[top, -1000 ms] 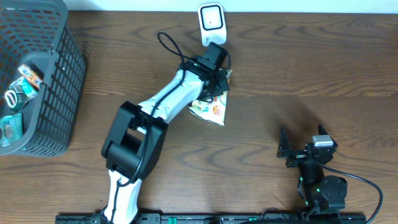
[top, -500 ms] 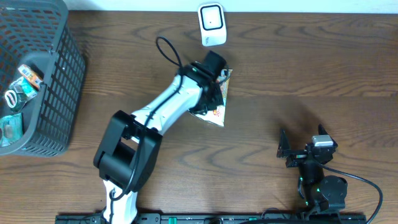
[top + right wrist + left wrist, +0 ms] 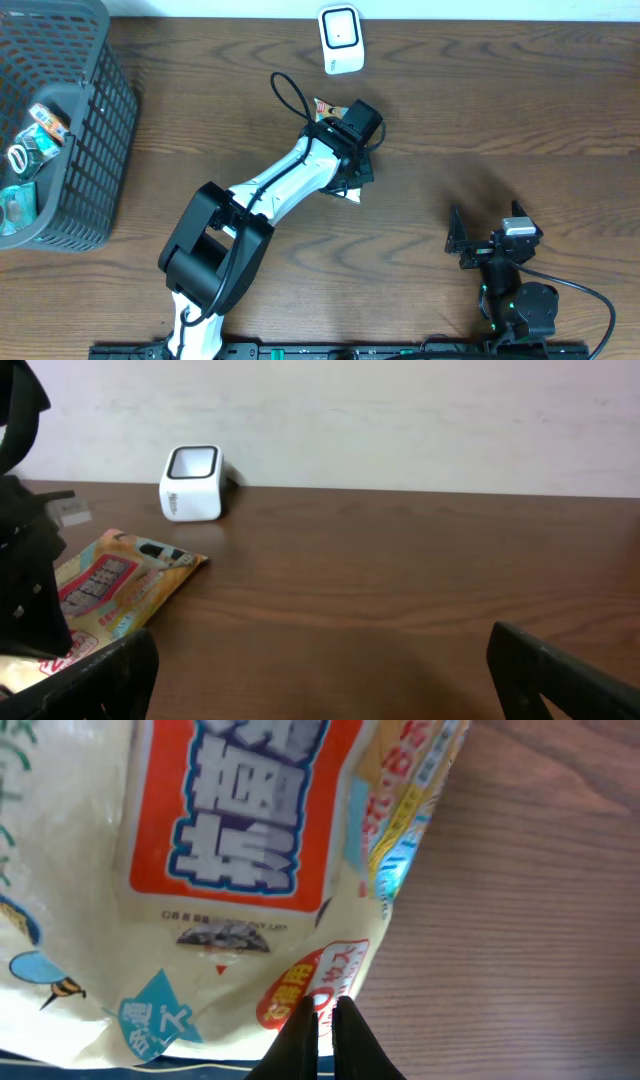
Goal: Scan the item barcode
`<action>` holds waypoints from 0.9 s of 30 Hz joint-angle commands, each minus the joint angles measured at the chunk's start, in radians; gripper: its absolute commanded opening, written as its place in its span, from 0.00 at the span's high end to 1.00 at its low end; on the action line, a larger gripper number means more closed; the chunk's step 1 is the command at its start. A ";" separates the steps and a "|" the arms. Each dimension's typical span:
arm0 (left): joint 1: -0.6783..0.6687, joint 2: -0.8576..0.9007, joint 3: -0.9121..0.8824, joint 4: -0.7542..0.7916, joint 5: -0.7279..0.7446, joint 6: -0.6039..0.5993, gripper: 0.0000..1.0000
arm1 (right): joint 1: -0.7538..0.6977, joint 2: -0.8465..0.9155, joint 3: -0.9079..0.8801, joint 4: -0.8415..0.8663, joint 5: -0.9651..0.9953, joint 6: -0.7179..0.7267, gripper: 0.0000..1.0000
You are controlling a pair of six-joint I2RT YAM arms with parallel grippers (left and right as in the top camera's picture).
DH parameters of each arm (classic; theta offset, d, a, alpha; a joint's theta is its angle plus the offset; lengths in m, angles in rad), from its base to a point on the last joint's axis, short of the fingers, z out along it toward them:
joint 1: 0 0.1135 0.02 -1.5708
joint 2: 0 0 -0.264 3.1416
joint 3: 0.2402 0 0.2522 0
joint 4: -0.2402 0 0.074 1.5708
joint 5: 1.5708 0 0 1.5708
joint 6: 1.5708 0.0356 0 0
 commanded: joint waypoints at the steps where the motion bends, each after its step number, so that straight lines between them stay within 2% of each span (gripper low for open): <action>1: 0.021 -0.068 0.071 0.000 -0.029 0.088 0.93 | 0.005 -0.005 -0.002 -0.005 0.005 -0.004 0.01; 8: 0.046 -0.079 0.061 -0.055 -0.263 0.195 0.92 | 0.005 -0.005 -0.002 -0.005 0.005 -0.004 0.01; 11: 0.045 -0.022 0.032 -0.061 -0.236 0.193 0.92 | 0.005 -0.005 -0.002 -0.005 0.005 -0.004 0.01; 16: 0.025 0.090 0.029 -0.056 -0.039 0.179 0.92 | 0.005 -0.005 -0.002 -0.005 0.005 -0.004 0.01; 22: 0.000 0.091 0.040 -0.063 -0.035 0.179 0.93 | 0.005 -0.005 -0.002 -0.005 0.005 -0.004 0.01; 27: 0.013 0.072 0.126 -0.133 -0.035 0.153 0.92 | 0.005 -0.005 -0.002 -0.005 0.005 -0.004 0.01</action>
